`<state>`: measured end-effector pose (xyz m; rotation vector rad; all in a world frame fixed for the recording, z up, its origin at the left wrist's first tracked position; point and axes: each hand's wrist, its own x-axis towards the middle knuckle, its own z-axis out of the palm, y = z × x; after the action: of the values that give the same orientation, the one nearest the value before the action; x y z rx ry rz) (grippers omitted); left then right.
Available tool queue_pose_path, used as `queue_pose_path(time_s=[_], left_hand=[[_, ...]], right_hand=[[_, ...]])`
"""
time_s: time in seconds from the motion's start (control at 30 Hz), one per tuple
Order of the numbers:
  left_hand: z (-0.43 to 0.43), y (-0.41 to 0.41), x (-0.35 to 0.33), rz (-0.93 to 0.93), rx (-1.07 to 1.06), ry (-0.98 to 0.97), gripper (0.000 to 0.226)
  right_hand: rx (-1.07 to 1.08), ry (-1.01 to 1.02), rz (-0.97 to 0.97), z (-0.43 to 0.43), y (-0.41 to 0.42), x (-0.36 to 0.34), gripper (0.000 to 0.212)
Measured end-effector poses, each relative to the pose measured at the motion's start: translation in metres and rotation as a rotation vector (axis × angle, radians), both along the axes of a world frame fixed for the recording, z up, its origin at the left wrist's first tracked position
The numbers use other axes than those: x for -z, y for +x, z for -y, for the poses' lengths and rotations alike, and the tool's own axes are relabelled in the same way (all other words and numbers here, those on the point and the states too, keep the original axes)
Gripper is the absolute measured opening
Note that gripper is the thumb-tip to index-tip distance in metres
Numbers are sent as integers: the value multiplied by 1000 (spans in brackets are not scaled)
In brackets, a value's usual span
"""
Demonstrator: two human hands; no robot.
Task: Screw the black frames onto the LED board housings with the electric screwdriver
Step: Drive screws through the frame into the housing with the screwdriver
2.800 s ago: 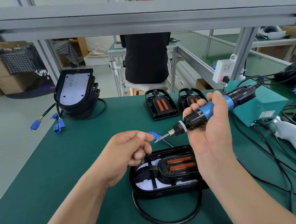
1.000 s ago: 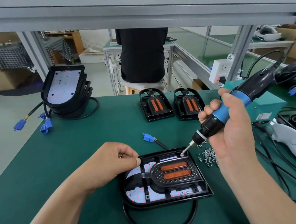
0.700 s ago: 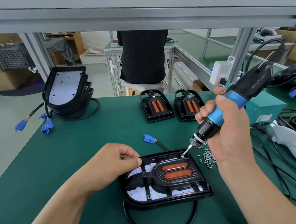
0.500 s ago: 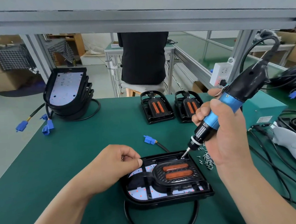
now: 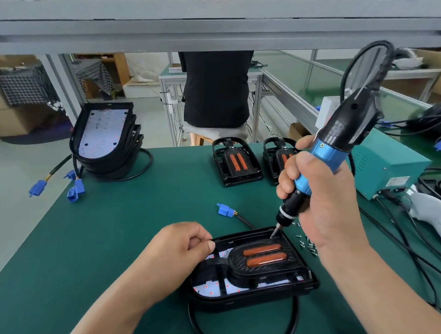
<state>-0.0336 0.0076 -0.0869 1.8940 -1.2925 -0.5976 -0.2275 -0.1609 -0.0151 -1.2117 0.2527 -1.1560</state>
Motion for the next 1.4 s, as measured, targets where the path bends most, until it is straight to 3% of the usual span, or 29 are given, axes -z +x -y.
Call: queue_pose_path(time_s=[0.33,0.43,0.57,0.63,0.73,0.8,1.03,1.4], left_hand=[[0,0,1,55,1,-5,13],[0,-1,0,42,-1,13,12],[0,0,-5,1,9,51,12],[1,2,-8,-98,-31,34,19],[4,6,-13,-482,-166,-32,30],[6,8,-15,-600,-197,-63,32],[13,6,-16,-720,-151,-99,10],[10,15,-19,-998,-57,-159,26]], right_hand=[[-69,-29,-32,7,3,2,25],[-153,-32,30,12,-1,7,36],[-166,88,181,21,-6,11,36],[-137,170,259,26,-8,11,34],[-74,251,335,27,-11,12,22],[-41,299,349,26,-11,13,21],[-46,356,363,16,-1,12,20],[9,473,386,-4,23,-8,11]])
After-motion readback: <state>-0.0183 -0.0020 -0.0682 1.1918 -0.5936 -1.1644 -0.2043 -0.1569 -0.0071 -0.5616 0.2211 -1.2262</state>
